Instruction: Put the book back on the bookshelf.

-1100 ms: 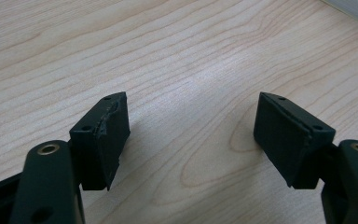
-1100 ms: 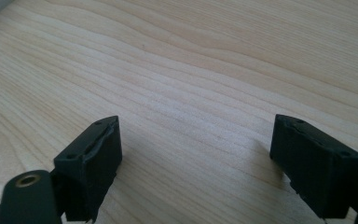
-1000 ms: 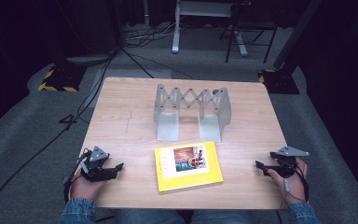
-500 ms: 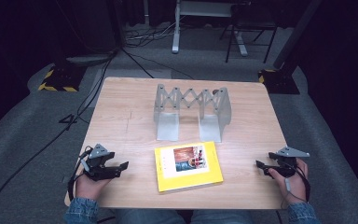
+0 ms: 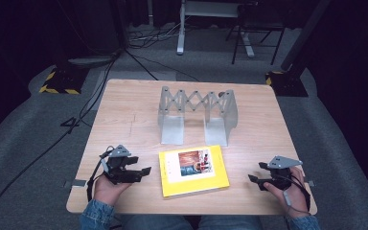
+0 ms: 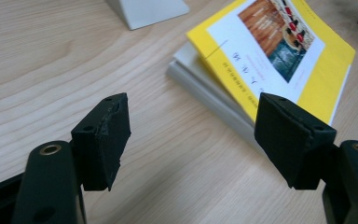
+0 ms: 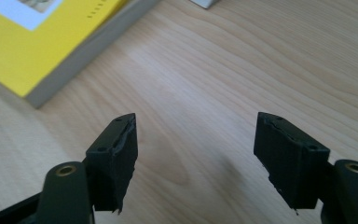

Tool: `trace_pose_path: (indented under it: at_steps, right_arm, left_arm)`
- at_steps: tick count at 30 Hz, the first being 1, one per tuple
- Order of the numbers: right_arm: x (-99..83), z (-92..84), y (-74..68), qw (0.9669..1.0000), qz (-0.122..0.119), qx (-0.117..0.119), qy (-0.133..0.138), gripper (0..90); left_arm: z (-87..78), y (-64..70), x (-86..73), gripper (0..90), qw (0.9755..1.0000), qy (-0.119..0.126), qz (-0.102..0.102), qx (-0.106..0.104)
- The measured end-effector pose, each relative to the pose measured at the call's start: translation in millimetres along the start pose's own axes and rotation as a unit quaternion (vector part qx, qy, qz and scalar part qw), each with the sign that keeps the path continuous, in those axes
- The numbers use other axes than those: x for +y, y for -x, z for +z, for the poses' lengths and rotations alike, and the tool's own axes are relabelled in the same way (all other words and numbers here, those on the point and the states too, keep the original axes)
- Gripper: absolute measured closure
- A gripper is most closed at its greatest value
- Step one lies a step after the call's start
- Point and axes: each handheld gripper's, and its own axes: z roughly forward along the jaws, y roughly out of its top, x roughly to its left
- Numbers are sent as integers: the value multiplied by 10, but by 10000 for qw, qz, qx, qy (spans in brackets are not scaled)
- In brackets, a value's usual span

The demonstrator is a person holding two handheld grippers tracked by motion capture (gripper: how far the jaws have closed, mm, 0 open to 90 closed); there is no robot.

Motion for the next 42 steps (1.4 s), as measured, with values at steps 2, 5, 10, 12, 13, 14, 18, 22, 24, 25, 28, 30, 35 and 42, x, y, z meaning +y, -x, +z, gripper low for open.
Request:
trace_pose_path:
  at_steps: [2, 5, 10, 12, 13, 14, 18, 22, 24, 25, 28, 30, 35, 42]
  right_arm:
    - [33, -2, -72, 9999, -52, 103, 29, 308]
    - [73, 0, -166, 9996, -98, 264, 63, 306]
    - [88, 37, -274, 9990, -184, 407, -11, 305]
    - [83, 62, -326, 9988, -221, 441, -69, 304]
    - [81, 75, -374, 9983, -269, 503, -71, 306]
    - [81, 75, -374, 9983, -269, 503, -71, 306]
    - [111, 87, -448, 9975, -269, 658, -2, 303]
    - [134, 134, -507, 9965, -327, 766, -26, 301]
    - [143, 154, -527, 9962, -320, 805, -41, 301]
    - [143, 154, -527, 9962, -320, 805, -41, 301]
    - [158, 202, -554, 9957, -337, 864, -51, 300]
    - [171, 227, -574, 9953, -369, 894, -67, 300]
    - [184, 309, -632, 9938, -383, 1034, -141, 311]
    - [193, 363, -697, 9930, -434, 1089, -111, 311]
  left_arm:
    - [39, 32, 20, 276, 10000, -56, 39, -48]
    - [185, 135, 76, 283, 9994, -263, 178, -127]
    - [311, 186, 118, 286, 9989, -405, 169, -166]
    - [359, 203, 135, 287, 9987, -456, 154, -195]
    - [394, 220, 147, 286, 9984, -506, 142, -202]
    - [394, 220, 147, 286, 9984, -506, 142, -202]
    - [477, 240, 170, 305, 9979, -603, 143, -186]
    - [542, 262, 184, 313, 9971, -746, 127, -112]
    - [561, 271, 181, 309, 9971, -745, 118, 11]
    - [561, 271, 181, 306, 9971, -745, 118, 11]
    - [585, 268, 171, 301, 9969, -773, 54, 129]
    - [593, 270, 165, 303, 9971, -747, 16, 137]
    - [612, 299, 146, 325, 9972, -746, 28, 99]
    - [614, 305, 133, 325, 9972, -743, 66, 55]
